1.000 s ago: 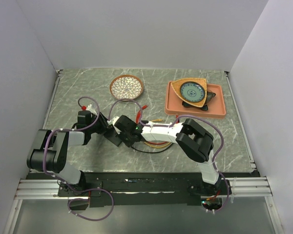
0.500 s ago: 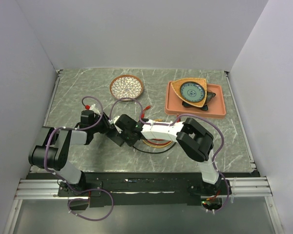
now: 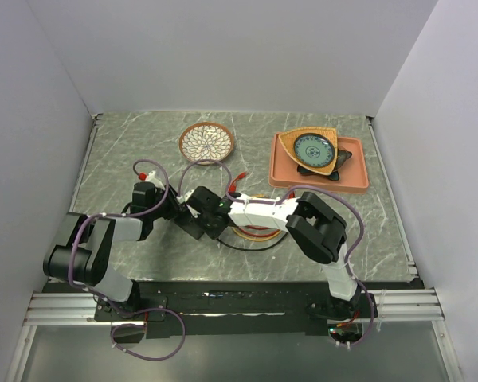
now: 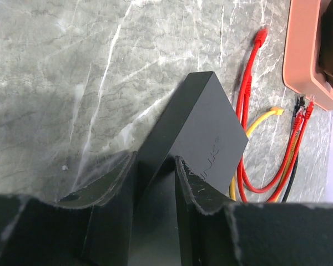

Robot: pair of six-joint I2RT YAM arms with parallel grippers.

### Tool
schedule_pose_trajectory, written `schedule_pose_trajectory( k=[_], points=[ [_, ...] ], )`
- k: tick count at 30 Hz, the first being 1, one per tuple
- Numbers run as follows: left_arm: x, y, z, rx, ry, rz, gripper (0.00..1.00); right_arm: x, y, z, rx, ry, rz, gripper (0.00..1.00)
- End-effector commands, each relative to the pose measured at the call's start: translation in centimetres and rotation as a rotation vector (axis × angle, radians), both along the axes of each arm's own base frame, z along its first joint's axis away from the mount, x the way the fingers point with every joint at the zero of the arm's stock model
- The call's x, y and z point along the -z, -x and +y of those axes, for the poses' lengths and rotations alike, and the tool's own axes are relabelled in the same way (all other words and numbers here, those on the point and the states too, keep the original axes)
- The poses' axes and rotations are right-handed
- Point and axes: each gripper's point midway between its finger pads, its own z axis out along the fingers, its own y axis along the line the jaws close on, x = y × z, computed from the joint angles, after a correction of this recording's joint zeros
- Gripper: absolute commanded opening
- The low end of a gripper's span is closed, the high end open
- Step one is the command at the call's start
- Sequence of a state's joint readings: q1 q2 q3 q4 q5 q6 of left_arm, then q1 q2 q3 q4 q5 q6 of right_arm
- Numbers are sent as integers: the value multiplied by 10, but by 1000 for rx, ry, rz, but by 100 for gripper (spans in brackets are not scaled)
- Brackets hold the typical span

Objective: Insert the plug into the switch port

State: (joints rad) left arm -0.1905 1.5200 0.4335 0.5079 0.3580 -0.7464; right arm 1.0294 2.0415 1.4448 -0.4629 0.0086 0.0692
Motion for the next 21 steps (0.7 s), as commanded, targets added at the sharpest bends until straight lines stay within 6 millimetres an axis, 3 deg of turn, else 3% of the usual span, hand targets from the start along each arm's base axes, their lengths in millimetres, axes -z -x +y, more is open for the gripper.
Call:
schedule_pose_trajectory(
  k=[1,5,6,8,9,21],
  points=[
    [29,117,-53,289,171,408,1,-111,-87,104,59,-506,-346,0],
    [36,120,-51,282,159,429,1,-130,-85,103,54,-568,-379,0],
    [37,120,-51,282,160,432,1,-123,-81,100,50,-568,-376,0],
    [40,121,-52,284,167,440,1,-139,-82,98,59,-619,-412,0],
    [41,122,-52,281,168,445,1,-134,-80,94,59,-616,-413,0],
    [47,127,-57,291,172,462,1,-162,-81,89,87,-725,-476,0]
  ],
)
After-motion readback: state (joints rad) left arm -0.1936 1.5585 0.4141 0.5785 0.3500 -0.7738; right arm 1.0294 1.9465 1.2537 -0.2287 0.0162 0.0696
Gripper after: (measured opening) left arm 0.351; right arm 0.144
